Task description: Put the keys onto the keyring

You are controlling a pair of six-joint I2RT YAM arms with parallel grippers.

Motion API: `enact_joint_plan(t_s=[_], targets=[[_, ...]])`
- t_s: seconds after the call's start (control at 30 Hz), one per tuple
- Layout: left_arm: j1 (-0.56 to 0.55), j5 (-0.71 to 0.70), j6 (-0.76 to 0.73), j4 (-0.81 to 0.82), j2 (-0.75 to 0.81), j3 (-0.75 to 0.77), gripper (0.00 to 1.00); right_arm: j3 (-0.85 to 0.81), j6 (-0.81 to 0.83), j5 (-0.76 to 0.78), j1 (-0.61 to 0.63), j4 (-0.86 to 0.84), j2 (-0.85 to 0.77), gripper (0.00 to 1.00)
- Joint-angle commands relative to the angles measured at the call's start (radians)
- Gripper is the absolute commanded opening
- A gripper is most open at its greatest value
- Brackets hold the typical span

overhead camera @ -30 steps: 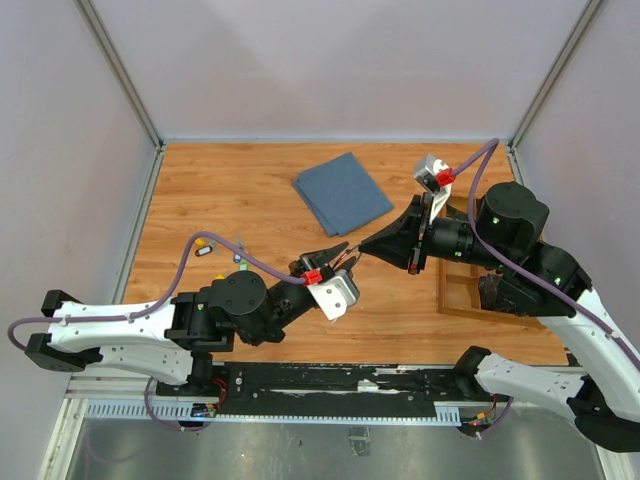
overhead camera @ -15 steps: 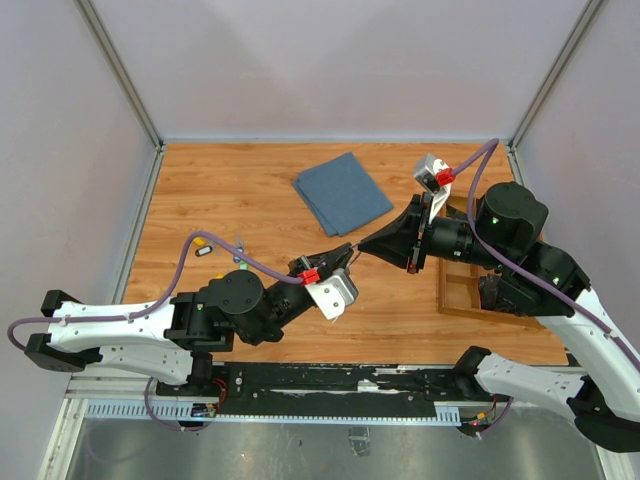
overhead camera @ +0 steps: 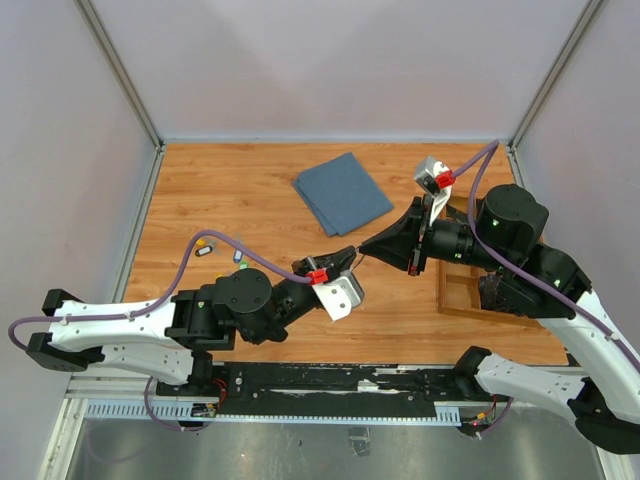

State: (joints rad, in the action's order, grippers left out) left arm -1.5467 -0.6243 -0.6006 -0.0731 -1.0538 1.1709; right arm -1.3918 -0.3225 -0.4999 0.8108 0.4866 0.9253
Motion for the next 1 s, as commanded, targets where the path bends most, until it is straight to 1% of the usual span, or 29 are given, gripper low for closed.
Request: enact_joint_plan(t_s=[0.0,0.47,0.97], targets=[[-0.005,0.068,0.019,-0.03,-0.012,0.024,0.0,-0.005,-0.007,0.028,0.006,-0.054,-0.006,0.0],[-0.028,0.064,0.013,-0.036,-0.033,0.024,0.0,-0.023,0.005,0.052,0.006,-0.055,0.02,0.0],[-0.027,0.009,0.0,-0.034,-0.035,0.022,0.01,0.011,0.023,0.064,0.006,-0.054,-0.021,0.0]])
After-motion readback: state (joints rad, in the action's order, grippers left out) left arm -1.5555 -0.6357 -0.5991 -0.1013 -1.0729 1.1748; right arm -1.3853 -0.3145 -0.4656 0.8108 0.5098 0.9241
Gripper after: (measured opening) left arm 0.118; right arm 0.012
